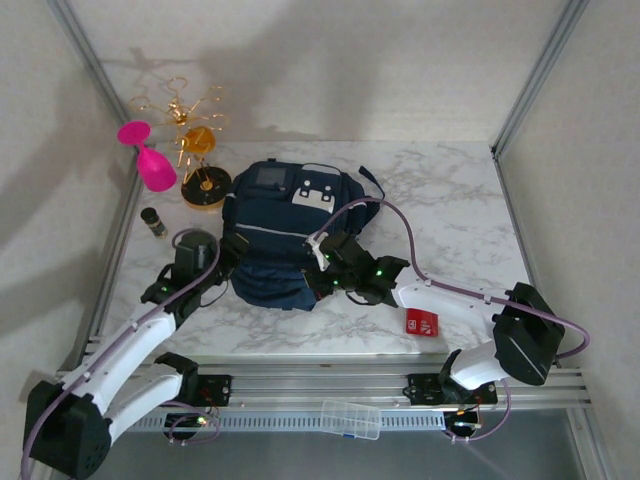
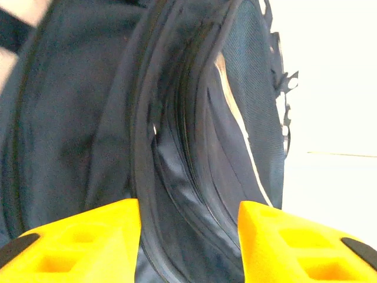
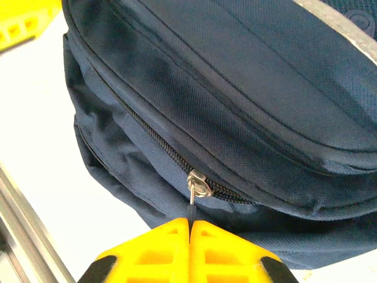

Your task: Pack the student bag

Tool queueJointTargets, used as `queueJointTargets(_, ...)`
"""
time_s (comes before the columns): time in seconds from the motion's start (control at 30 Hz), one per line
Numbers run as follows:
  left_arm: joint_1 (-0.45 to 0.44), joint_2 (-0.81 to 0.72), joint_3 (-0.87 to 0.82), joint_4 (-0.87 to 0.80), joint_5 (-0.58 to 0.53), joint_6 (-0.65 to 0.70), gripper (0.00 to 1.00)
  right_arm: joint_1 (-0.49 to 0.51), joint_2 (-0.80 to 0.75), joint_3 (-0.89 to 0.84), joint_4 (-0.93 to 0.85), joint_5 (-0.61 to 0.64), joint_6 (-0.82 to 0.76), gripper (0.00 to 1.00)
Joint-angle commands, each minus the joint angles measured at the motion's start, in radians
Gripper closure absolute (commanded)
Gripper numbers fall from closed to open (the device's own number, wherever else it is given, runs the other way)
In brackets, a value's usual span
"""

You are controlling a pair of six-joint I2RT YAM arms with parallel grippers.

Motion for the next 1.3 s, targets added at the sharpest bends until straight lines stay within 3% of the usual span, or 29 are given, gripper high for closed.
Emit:
queueJointTargets(0.0,-0.16,-0.056,-0.061,0.106,-0.107,-0.232,0.51,0.015,-0.006,-0.003,0.072,-0.036,-0.024,1.0)
queueJointTargets(0.2,-0.36,0.08,-0.021,0.177,-0.274,-0.397,0.49,0.016,0.003,-0.024,0.091,-0.028,-0.034,1.0)
queueJointTargets(0.4,-0.469,0.271,0.034,0.203,-0.392,-0.555,0.58,0.016,0.003,-0.042,0.105,-0.013,-0.037,1.0)
queueJointTargets(0.5,-0.471,0.326,0.042,0.211,-0.419,-0.591,0.69,0.016,0.01,-0.051,0.115,-0.028,-0.041,1.0)
queueJointTargets(0.57,-0.47,0.328,0.056,0.15,-0.473,-0.598,0.88,0.016,0.008,-0.059,0.111,-0.025,-0.048,1.0)
queueJointTargets(0.63,-0.484,0.306,0.083,0.053,-0.564,-0.587,0.98,0.016,0.001,-0.071,0.11,-0.007,-0.055,1.0)
queueJointTargets(0.7,-0.483,0.279,0.092,0.007,-0.595,-0.572,1.0,0.016,-0.002,-0.077,0.091,0.006,-0.072,1.0)
queueJointTargets(0.83,-0.472,0.184,0.092,-0.091,-0.644,-0.499,1.0,0.006,-0.002,-0.08,-0.002,0.174,-0.036,1.0)
queueJointTargets(0.97,-0.426,0.032,0.01,-0.162,-0.639,-0.485,1.0,-0.037,-0.025,-0.107,-0.037,0.249,0.007,1.0)
queueJointTargets(1.1,-0.28,-0.118,-0.097,-0.109,-0.47,-0.37,1.0,-0.119,-0.007,-0.117,-0.026,0.26,0.039,1.0)
queueJointTargets(1.27,-0.217,-0.204,-0.127,-0.143,-0.425,-0.306,1.0,-0.22,0.104,-0.045,0.038,0.308,0.056,1.0)
